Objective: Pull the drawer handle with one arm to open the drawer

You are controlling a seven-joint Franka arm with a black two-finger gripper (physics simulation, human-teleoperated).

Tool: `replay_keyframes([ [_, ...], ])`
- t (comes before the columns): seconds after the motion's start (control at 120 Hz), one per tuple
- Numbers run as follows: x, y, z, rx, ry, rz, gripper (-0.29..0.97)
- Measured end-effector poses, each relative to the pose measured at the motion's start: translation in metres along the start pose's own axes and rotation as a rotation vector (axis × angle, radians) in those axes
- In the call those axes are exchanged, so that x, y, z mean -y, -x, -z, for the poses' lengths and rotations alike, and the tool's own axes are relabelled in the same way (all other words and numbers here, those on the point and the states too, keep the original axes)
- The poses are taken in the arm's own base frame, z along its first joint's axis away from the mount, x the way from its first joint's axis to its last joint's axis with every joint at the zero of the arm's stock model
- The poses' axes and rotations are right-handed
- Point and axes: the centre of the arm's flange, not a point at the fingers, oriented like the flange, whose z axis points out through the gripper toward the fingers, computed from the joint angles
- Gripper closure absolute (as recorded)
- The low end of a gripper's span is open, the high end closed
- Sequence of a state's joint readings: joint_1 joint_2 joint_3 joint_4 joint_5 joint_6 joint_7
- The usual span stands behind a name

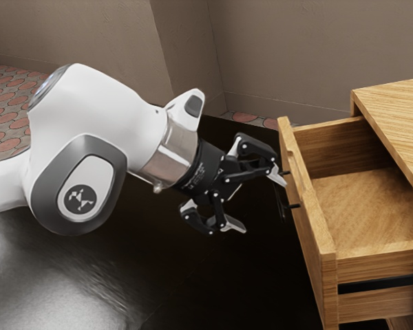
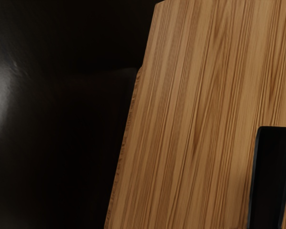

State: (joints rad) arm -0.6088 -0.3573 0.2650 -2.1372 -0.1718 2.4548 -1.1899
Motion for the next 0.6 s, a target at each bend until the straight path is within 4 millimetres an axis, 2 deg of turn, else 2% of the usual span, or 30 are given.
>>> replay_keyframes([
  [0.333,0.016,-0.007,0.004,-0.002,-0.012,0.019,0.0],
  [0.6,0.033,-0.011,0.02,-0.007,-0.002,0.035,0.0],
])
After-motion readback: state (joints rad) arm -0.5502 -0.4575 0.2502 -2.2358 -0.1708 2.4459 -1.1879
